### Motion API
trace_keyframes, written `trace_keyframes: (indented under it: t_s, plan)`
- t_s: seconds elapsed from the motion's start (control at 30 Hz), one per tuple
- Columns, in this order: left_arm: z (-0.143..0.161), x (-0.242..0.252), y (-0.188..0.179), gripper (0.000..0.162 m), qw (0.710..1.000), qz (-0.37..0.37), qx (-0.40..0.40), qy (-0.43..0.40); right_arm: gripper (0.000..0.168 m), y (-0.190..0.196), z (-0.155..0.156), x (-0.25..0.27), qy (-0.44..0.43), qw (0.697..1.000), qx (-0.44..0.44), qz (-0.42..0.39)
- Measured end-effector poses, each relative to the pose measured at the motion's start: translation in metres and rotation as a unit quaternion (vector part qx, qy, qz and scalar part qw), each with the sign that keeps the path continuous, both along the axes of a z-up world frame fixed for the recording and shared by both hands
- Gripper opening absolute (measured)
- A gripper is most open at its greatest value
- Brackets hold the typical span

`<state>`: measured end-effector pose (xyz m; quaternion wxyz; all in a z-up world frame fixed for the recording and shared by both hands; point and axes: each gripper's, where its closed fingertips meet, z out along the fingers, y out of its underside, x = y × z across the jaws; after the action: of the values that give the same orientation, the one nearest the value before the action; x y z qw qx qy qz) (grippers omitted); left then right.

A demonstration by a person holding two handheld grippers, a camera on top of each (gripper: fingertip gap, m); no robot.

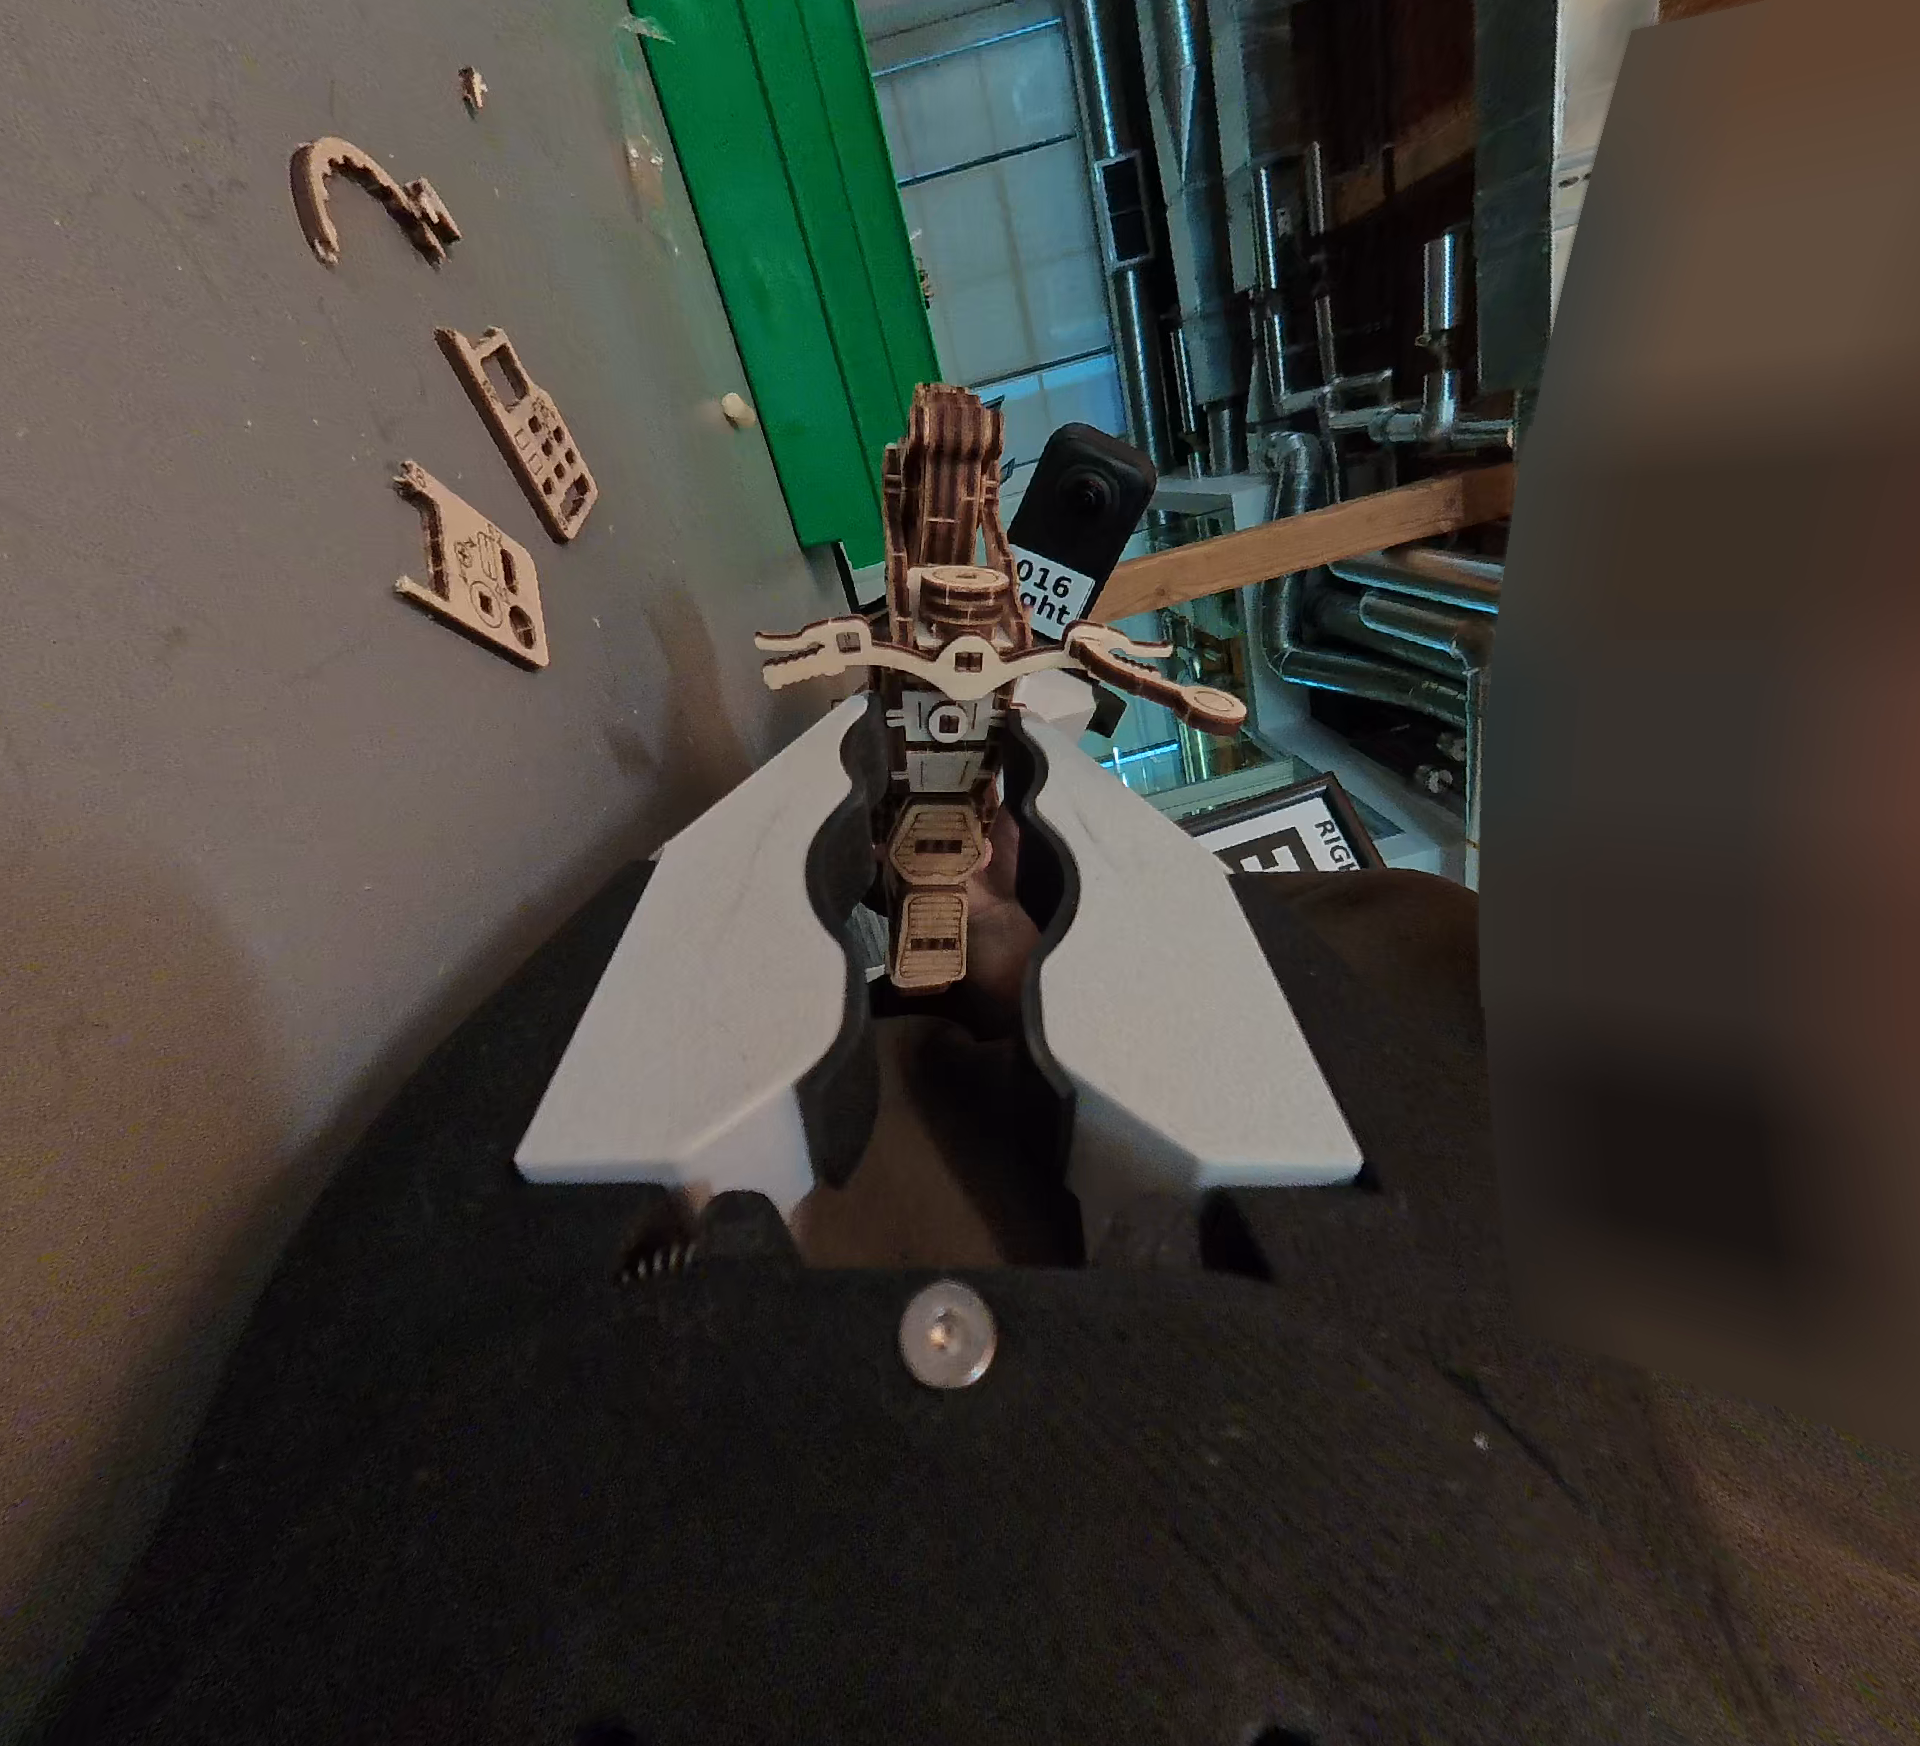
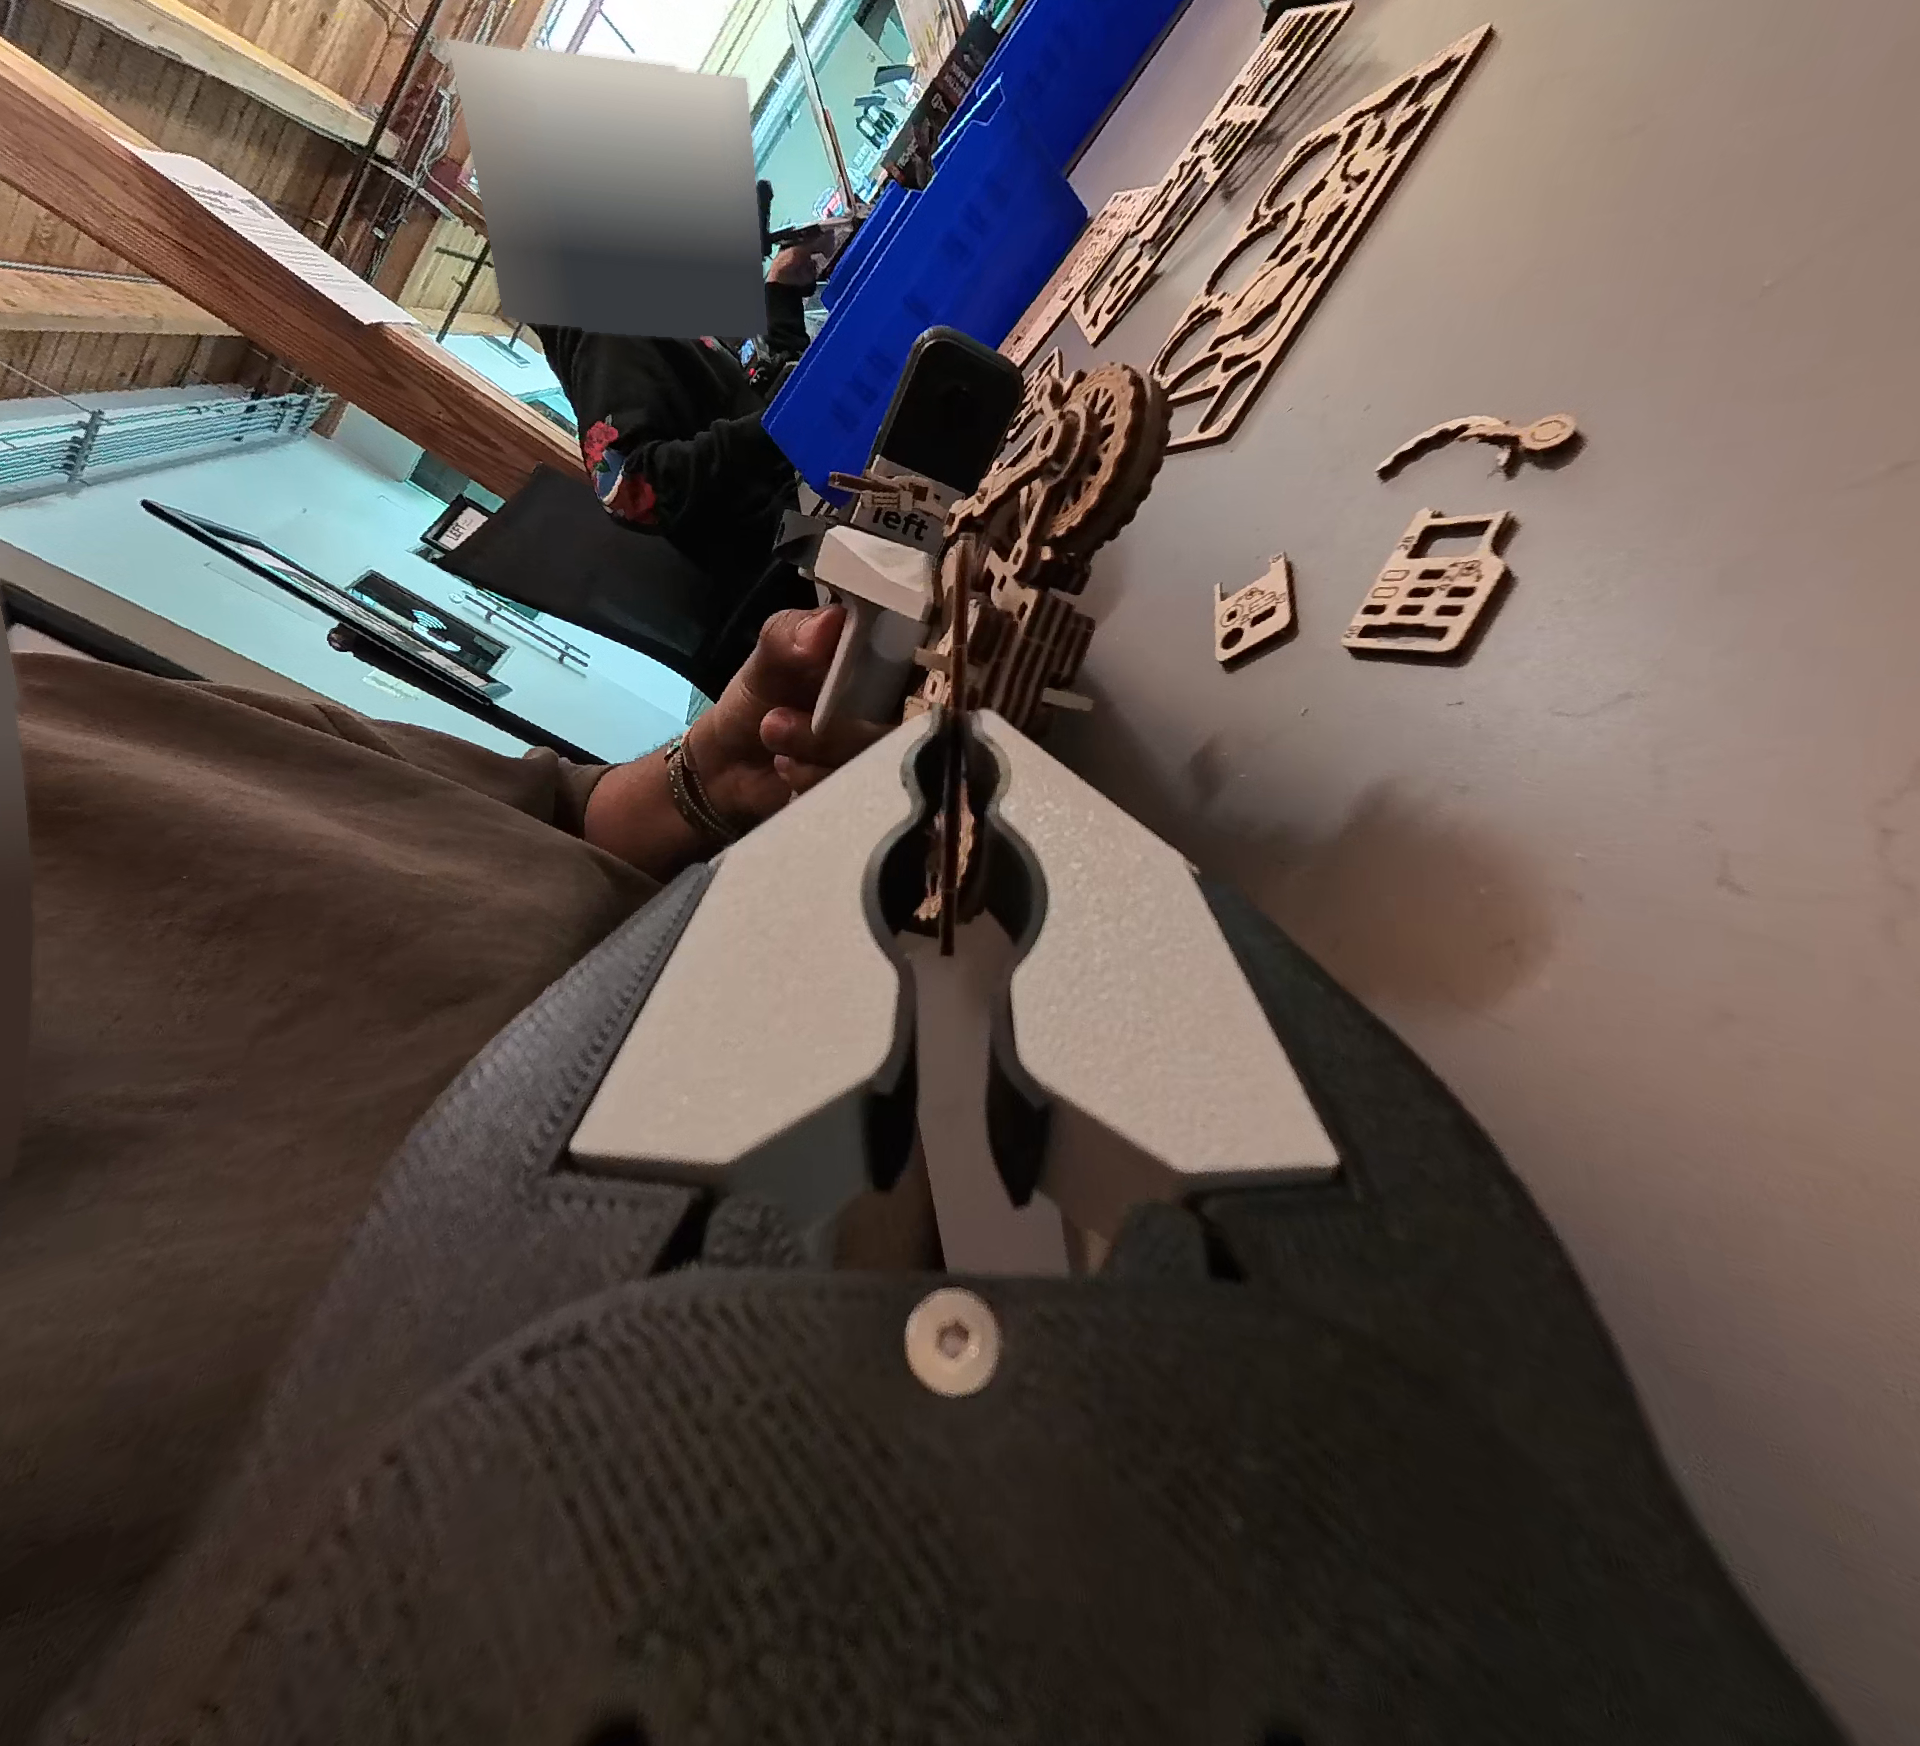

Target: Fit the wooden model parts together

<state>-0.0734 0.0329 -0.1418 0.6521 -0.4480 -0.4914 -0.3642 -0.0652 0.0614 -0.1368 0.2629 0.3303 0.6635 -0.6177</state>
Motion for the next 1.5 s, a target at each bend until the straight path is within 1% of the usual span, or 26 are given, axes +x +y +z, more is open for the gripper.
trace_keyframes:
  t_s: [0.03, 0.9, 1.23, 1.5]
  plan:
    - [0.0, 0.0, 0.0, 0.02, 1.0, 0.0, 0.0, 0.0, 0.0, 0.0005, 0.0002, -0.0007, 0.0, 1.0, -0.001, -0.002]
    - [0.0001, -0.0004, -0.0003, 0.019, 1.0, 0.001, 0.002, -0.002, 0.0, 0.0048, 0.0017, -0.0066, -0.022, 0.999, -0.017, -0.015]
    - [-0.0002, -0.0002, 0.0001, 0.02, 1.0, -0.001, 0.001, -0.002, 0.0, 0.0067, 0.0084, -0.0091, -0.117, 0.989, -0.091, -0.009]
    - [-0.0003, 0.0005, 0.0007, 0.02, 1.0, -0.003, -0.001, 0.0, 0.0, 0.0011, 0.0069, -0.0061, -0.162, 0.981, -0.107, -0.005]
